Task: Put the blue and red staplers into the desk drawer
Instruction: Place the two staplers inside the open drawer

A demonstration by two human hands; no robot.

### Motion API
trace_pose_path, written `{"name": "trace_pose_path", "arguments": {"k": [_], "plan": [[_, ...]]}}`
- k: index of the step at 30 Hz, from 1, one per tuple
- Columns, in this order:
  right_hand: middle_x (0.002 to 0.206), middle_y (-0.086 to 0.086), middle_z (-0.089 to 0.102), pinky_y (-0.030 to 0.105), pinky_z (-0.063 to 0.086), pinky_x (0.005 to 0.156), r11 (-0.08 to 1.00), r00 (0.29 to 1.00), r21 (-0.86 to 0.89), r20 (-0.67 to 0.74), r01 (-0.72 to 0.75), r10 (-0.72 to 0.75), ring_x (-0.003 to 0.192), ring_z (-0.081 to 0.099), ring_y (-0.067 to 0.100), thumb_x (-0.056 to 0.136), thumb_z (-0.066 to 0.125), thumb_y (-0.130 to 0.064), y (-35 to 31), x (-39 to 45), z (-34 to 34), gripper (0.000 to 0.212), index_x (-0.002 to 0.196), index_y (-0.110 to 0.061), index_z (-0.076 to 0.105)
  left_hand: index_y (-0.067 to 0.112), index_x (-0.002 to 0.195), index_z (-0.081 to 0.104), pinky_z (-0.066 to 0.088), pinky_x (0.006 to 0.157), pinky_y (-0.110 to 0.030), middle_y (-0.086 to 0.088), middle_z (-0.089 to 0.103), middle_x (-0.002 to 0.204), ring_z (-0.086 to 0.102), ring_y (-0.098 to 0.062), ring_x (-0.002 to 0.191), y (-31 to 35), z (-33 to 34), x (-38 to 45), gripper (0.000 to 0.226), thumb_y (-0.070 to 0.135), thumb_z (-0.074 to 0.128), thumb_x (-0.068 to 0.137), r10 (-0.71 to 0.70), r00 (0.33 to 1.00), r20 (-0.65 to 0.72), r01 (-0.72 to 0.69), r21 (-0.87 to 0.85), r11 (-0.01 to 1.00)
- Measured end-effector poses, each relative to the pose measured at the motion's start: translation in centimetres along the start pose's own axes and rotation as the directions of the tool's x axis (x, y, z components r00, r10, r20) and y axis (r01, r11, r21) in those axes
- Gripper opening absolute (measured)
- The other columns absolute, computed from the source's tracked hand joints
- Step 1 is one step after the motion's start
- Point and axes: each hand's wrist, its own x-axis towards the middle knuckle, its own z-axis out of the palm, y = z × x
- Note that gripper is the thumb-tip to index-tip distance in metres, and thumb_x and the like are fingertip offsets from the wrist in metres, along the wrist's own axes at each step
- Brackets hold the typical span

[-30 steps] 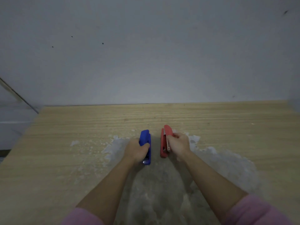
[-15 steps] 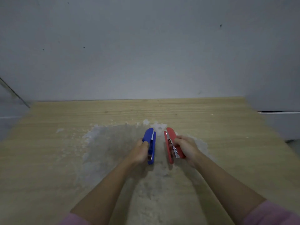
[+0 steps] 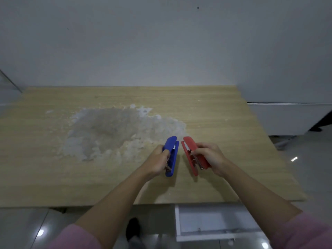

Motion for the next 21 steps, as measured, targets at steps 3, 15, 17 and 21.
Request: {"name": "trace_pose_path", "arguments": {"k": [3,15,17,21], "plan": [[0.080,0.007,0.067,0.021,0.047,0.045,0.999,0.999,-0.034,0.044,-0.002,0.004,0.066,0.061,0.020,0.071,0.067,-0.002,1.8,-2.0,-2.1,0.036,0.104,-0.013,0.070,0.009,0.111,0.045,0.040,0.062,-0.028,0.000,0.049,0.083,0.048,-0.016,0.071,-0.4,2.4,-2.0,0.023,0.016,0.038,0.090,0.007,1.000,0.030,-0.008,0.054,0.998],[0.095,0.004,0.071,0.017,0.049,0.050,0.984,0.958,-0.174,0.285,0.037,0.015,0.079,0.064,0.015,0.069,0.068,0.006,7.3,-8.2,-6.9,0.051,0.109,-0.025,0.066,0.013,0.115,0.057,0.055,0.080,-0.037,-0.005,0.065,0.102,0.063,-0.023,0.086,-4.3,6.6,-8.0,0.050,0.021,0.073,0.068,0.147,0.974,0.171,-0.194,0.306,0.932],[0.094,0.003,0.070,0.014,0.046,0.047,0.967,0.957,-0.240,0.290,0.091,-0.018,0.072,0.065,0.006,0.068,0.070,0.005,8.4,-9.0,-7.4,0.054,0.109,-0.029,0.065,0.015,0.115,0.058,0.056,0.081,-0.037,-0.004,0.066,0.101,0.064,-0.022,0.087,-4.8,7.1,-8.8,0.053,0.023,0.075,0.066,0.162,0.970,0.180,-0.219,0.372,0.902],[0.096,-0.001,0.071,0.005,0.049,0.063,0.867,0.945,-0.414,0.279,0.277,-0.169,0.073,0.062,-0.010,0.066,0.073,0.006,10.7,-10.4,-8.2,0.051,0.111,-0.017,0.068,0.016,0.118,0.057,0.051,0.074,-0.028,-0.005,0.070,0.104,0.062,-0.016,0.080,-5.9,8.1,-9.9,0.058,0.025,0.075,0.065,0.213,0.951,0.224,-0.301,0.516,0.802]]}}
